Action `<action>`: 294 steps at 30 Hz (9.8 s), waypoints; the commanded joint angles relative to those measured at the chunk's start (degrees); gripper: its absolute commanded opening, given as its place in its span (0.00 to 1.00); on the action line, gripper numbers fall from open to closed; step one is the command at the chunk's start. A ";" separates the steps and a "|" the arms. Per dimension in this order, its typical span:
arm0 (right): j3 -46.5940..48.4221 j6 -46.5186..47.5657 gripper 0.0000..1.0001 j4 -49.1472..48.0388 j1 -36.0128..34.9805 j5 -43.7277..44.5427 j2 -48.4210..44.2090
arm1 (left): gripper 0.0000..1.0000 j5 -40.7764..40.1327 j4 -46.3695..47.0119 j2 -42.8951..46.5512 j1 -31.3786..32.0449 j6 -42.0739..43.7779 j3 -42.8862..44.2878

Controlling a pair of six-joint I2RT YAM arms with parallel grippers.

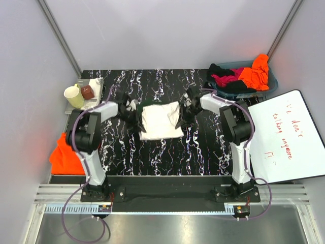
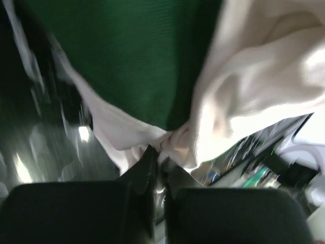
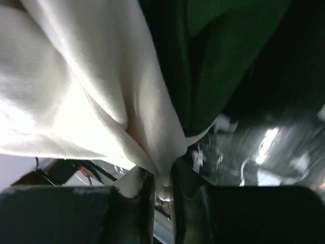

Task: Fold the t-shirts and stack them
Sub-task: Fold the tshirt, then neatly place the folded tshirt to the corner

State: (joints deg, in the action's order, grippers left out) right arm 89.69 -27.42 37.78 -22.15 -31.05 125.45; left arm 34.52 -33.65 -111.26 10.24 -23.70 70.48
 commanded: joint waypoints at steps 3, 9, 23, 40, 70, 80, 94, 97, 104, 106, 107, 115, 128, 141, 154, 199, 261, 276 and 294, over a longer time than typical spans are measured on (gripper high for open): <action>-8.39 2.19 0.34 2.12 -1.67 1.16 -11.35 | 0.73 -4.37 -5.19 19.02 -0.13 4.98 -10.45; -2.78 5.09 0.68 7.12 -1.67 8.36 -18.48 | 0.99 -10.61 -5.82 25.22 -0.13 6.74 -3.09; 24.82 6.24 0.74 12.75 -1.67 6.26 1.11 | 0.76 -10.80 -4.85 -1.13 -0.13 7.71 20.30; 28.44 5.54 0.74 14.78 -1.67 7.75 8.23 | 0.00 -6.93 -3.44 -5.54 -0.04 5.95 25.32; 26.68 6.06 0.75 14.78 -1.67 8.02 11.22 | 0.00 -2.61 -1.95 -6.51 2.59 5.95 20.66; 25.45 6.24 0.75 14.69 -1.75 8.46 11.40 | 0.00 -8.33 -2.21 -3.08 -1.27 5.95 21.45; 25.45 6.85 0.78 14.60 -1.67 9.60 9.39 | 0.64 -10.79 -2.21 -2.22 -2.59 5.68 18.03; 25.45 7.73 0.86 14.60 -1.67 10.30 4.83 | 0.95 -12.37 -2.03 4.37 -2.86 6.83 16.01; 20.80 8.52 1.00 14.60 -1.67 11.45 -4.33 | 0.99 -14.05 -1.34 18.71 -3.12 5.95 2.32; 17.64 8.52 1.00 14.17 -1.67 11.45 -6.35 | 0.99 -12.39 -0.72 20.37 -3.12 5.43 -3.29; 16.58 8.61 1.00 13.99 -1.67 11.62 -7.05 | 0.99 -11.24 0.76 20.82 -3.12 4.29 -5.33; 10.16 7.73 1.00 11.27 -1.40 10.75 -11.89 | 0.99 -4.38 15.00 21.80 -2.77 -5.47 -21.08; 6.64 7.91 1.00 10.91 -0.35 9.87 -15.84 | 0.95 -8.94 20.64 8.09 3.82 -9.43 -14.06; 0.22 10.10 1.00 11.00 1.49 10.22 -22.70 | 0.00 -23.78 2.65 13.06 2.07 -7.94 -10.09; -0.57 13.71 1.00 11.44 3.25 6.09 -24.02 | 0.00 -37.95 -23.29 38.48 -7.86 -3.28 -10.98; 6.64 12.21 1.00 15.92 3.17 -3.76 -16.37 | 0.00 -44.18 -28.94 55.54 -48.65 2.00 -8.34; 2.86 13.80 1.00 16.89 3.17 -3.32 -14.35 | 0.00 29.46 24.34 31.90 -73.70 -19.37 -47.10; 4.00 13.09 1.00 16.89 3.26 -1.65 -14.79 | 0.12 20.62 21.00 56.14 -54.03 -13.48 -42.18; 10.15 13.09 1.00 18.38 3.52 15.22 -13.21 | 0.99 -28.01 -8.79 21.99 -5.68 7.17 5.50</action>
State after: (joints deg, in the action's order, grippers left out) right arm 97.49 -14.59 55.31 -19.05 -22.83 112.22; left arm 18.74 -33.89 -81.87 -1.54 -22.90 66.30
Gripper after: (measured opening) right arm 0.994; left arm 0.987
